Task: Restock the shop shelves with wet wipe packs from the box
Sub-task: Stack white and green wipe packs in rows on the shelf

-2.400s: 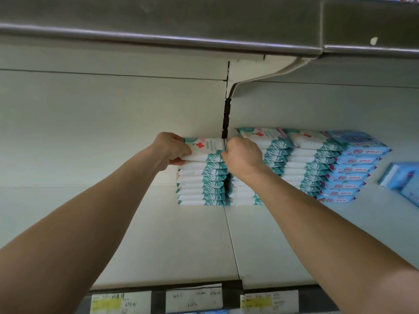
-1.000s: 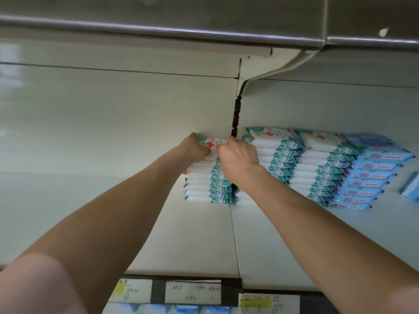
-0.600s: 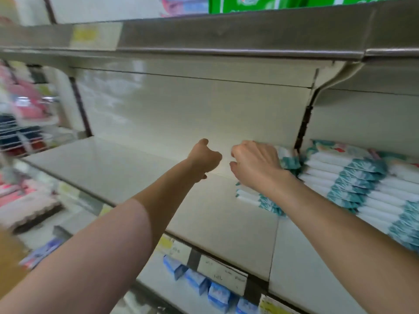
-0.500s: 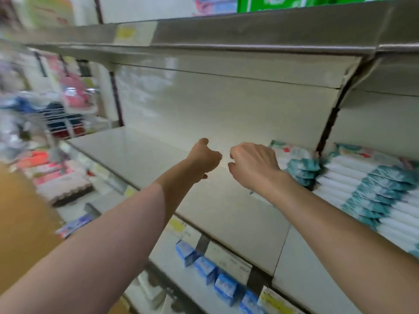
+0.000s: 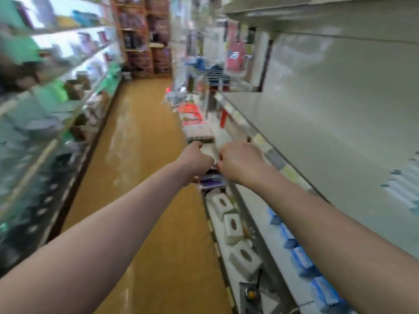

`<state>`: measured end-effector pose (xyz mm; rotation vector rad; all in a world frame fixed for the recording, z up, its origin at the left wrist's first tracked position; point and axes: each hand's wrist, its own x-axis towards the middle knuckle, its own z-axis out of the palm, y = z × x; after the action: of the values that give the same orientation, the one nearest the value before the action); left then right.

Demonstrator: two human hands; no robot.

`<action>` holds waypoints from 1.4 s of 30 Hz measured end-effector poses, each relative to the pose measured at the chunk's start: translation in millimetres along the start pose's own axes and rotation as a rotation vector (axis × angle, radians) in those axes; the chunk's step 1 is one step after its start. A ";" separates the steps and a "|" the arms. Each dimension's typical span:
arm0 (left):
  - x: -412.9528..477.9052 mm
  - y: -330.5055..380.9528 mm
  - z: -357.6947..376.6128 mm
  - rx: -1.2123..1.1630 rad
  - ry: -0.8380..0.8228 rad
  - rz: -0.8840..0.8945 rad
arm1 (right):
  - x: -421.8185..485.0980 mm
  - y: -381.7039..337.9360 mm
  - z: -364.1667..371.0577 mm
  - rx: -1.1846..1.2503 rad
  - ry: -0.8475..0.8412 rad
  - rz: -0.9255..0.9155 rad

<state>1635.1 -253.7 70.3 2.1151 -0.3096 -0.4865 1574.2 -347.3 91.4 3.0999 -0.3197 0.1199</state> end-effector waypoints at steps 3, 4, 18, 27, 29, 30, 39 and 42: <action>-24.5 -55.8 -47.3 -0.028 0.090 -0.117 | 6.6 -70.3 17.3 -0.001 -0.034 -0.135; -35.2 -74.8 -63.5 -0.032 0.122 -0.154 | 7.0 -94.6 23.4 0.000 -0.049 -0.179; -218.2 -341.9 -235.9 -0.221 0.419 -0.620 | -91.0 -428.0 99.9 0.051 -0.325 -0.705; -283.4 -468.8 -274.1 -0.462 0.539 -0.871 | -116.4 -537.8 169.8 0.043 -0.511 -0.813; -291.1 -492.2 -276.5 -0.536 0.552 -0.931 | -109.1 -551.5 191.4 0.026 -0.553 -0.834; -293.2 -504.4 -277.1 -0.565 0.559 -0.959 | -105.2 -557.5 203.2 0.015 -0.574 -0.838; -273.5 -589.4 -247.0 -0.805 0.664 -1.149 | -88.7 -582.5 331.3 -0.130 -0.758 -0.857; -259.4 -614.3 -234.4 -0.903 0.669 -1.184 | -85.4 -587.5 362.2 -0.153 -0.855 -0.859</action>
<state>1532.0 359.6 -265.6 1.2305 1.3573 -0.3978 1637.9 234.0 -285.1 2.6416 0.9390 -1.1515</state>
